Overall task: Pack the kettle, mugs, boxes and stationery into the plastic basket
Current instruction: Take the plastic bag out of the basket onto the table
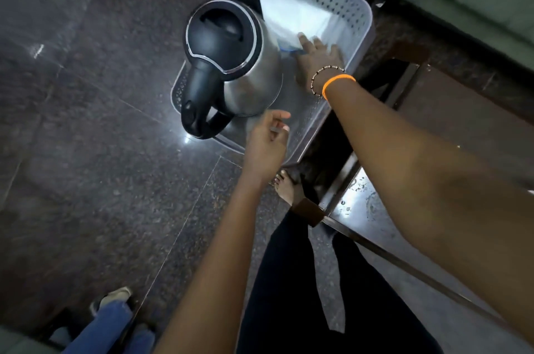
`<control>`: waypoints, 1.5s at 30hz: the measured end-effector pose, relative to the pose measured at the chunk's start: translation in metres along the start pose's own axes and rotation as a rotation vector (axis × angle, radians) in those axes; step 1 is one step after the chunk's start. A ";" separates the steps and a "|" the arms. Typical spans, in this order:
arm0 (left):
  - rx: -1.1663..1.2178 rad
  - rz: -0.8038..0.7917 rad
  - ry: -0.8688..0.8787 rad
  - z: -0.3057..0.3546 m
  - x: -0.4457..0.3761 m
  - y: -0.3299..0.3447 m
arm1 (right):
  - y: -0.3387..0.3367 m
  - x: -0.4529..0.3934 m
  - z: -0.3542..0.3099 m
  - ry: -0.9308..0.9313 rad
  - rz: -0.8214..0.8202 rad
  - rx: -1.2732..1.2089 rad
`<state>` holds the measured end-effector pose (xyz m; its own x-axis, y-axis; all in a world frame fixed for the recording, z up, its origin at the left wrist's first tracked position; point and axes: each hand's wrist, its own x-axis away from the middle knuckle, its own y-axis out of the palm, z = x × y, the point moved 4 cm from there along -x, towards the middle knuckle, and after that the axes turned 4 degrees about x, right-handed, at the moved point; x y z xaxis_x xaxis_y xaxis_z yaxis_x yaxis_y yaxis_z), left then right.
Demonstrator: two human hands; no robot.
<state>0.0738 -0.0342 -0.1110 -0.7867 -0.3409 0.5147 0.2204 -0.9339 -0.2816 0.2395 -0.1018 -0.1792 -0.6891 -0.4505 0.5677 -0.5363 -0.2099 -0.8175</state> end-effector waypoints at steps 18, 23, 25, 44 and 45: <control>0.201 -0.069 0.002 0.080 0.096 0.134 | 0.013 0.284 0.117 0.244 0.629 -1.202; 0.098 -0.140 -0.085 0.057 0.157 0.205 | 0.060 0.359 0.160 0.289 0.527 -1.240; 0.127 -0.198 -0.099 0.049 0.181 0.230 | 0.073 0.389 0.177 0.303 0.535 -1.230; -0.155 -0.410 0.003 0.045 0.300 0.353 | 0.111 0.524 0.283 0.369 0.652 -0.914; -0.168 -0.371 -0.001 0.045 0.301 0.353 | 0.110 0.528 0.284 0.369 0.661 -0.853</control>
<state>-0.0592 -0.4714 -0.0189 -0.7947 0.0158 0.6068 -0.1758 -0.9628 -0.2052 -0.0447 -0.6089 0.0027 -0.9854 0.0585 0.1600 -0.0747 0.6957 -0.7144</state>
